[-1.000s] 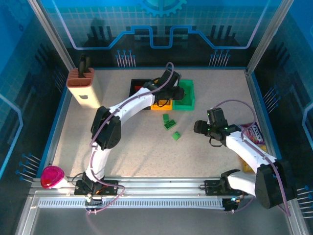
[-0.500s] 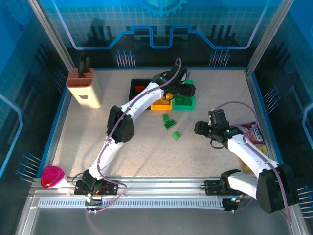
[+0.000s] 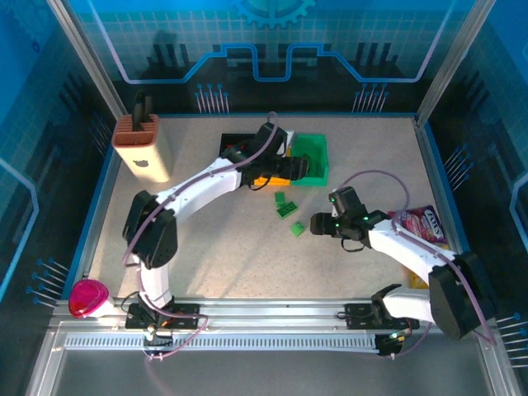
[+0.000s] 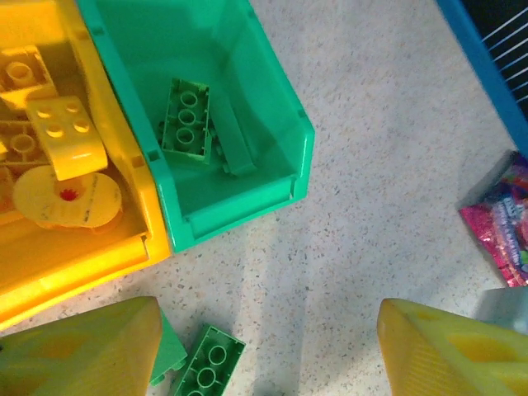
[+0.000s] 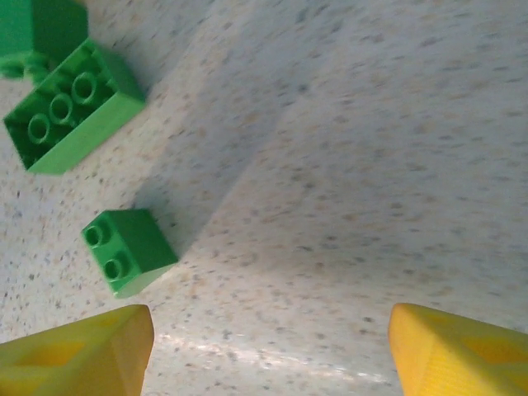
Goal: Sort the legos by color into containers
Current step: Pick up the lego from the center of the table, then place the lego in the container.
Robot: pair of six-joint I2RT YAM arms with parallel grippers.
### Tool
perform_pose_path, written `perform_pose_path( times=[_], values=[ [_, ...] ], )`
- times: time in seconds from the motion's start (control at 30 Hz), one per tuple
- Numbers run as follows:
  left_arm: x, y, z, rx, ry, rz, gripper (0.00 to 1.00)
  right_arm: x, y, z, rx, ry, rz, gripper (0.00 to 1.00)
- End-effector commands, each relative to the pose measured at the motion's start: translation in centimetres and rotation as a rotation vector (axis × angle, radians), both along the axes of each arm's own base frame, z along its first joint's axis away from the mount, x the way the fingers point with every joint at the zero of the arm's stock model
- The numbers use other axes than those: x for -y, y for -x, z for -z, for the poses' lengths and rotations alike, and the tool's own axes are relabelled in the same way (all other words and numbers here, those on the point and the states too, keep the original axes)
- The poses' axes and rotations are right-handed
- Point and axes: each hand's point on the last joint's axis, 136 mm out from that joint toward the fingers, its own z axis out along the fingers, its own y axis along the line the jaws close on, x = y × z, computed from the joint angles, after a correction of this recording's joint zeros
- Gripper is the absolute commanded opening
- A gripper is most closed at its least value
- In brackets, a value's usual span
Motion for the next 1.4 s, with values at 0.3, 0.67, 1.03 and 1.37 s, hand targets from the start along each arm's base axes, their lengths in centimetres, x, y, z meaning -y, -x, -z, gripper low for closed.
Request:
perform_pose_path(
  times=[0.3,0.67,1.03,1.37],
  values=[
    [-6.0,3.1,2.5,-0.002,0.007,-0.132,0.68,-6.0,-1.6,1.2,-0.033,0.049,-0.151,0.74],
    [-9.6,5.3,5.3,-0.055,-0.005,-0.207,0.66,-7.4,-1.1,3.6,-0.115,0.179,-0.232,0.58],
    [-10.9,6.4,6.8,-0.081,-0.023,-0.232,0.65,-7.1,-2.1,1.1,-0.056,0.250,-0.226,0.33],
    [-11.8,8.9,9.9,-0.167,-0.014,-0.254,0.64,-2.7,-9.8,-6.4,0.069,0.131,-0.096,0.35]
  ],
)
